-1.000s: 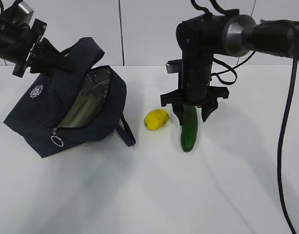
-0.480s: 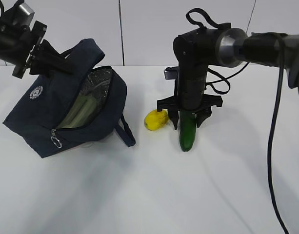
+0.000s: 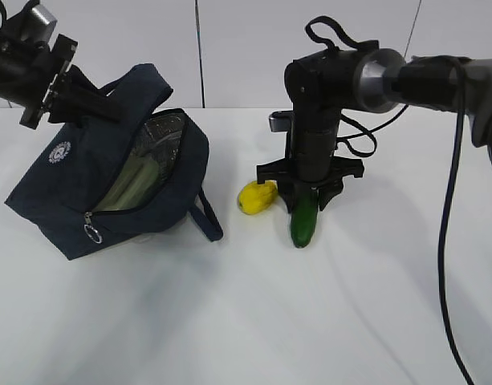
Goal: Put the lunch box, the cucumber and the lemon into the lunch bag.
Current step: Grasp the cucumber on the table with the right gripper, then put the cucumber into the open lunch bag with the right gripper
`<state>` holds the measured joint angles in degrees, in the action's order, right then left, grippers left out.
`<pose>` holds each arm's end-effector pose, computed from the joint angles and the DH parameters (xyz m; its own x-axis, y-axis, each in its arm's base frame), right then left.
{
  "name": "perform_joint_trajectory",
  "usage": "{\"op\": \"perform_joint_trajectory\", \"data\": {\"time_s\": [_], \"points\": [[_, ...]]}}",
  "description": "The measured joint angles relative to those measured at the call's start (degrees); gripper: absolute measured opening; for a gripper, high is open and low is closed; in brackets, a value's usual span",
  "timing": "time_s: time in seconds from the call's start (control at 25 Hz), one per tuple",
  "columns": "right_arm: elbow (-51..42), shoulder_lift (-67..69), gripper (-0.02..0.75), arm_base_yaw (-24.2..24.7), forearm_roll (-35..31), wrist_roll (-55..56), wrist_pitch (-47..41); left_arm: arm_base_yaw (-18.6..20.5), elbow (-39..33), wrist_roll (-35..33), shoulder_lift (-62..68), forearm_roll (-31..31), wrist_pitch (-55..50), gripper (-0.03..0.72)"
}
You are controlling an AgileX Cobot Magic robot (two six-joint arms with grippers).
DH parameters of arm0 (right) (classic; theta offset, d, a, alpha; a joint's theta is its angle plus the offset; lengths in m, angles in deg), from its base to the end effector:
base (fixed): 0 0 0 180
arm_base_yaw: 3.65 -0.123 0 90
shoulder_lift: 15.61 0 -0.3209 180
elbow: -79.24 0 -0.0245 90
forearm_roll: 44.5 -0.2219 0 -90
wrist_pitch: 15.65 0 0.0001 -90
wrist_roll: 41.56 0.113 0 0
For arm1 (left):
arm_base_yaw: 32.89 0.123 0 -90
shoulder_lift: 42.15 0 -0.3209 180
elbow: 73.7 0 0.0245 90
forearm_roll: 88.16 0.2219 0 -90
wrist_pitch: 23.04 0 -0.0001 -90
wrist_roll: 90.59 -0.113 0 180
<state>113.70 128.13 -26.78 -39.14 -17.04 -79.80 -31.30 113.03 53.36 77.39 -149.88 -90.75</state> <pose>0.4537 0.1835 0.1508 -0.9902 -0.0139 -0.1391 -0.0094 0.9994 -0.0335 0.3949 -0.0812 0.2765 -0.9467 -0.0175 -0.3216 0.2507 0.5868 -0.7699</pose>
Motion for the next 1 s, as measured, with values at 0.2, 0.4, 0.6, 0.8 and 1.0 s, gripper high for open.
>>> {"op": "perform_joint_trajectory", "data": {"time_s": [0.2,0.4,0.6,0.8,1.0], "points": [[0.00,0.00,0.316,0.00,0.54,0.00,0.25,0.00,0.00,0.12,0.00,0.00,0.00,-0.001],[1.12,0.00,0.307,0.00,0.03,0.00,-2.28,0.00,0.00,0.34,0.00,0.00,0.00,-0.001],[6.41,0.00,0.306,0.00,-3.16,-2.04,-5.53,0.00,0.00,1.18,0.00,0.00,1.47,-0.001],[13.49,0.00,0.306,0.00,-10.36,-6.83,-5.88,0.00,0.00,1.95,0.00,0.00,3.92,-0.001],[18.58,0.00,0.305,0.00,-27.08,-15.96,-6.02,0.00,0.00,2.19,0.00,0.00,4.51,-0.001]]}}
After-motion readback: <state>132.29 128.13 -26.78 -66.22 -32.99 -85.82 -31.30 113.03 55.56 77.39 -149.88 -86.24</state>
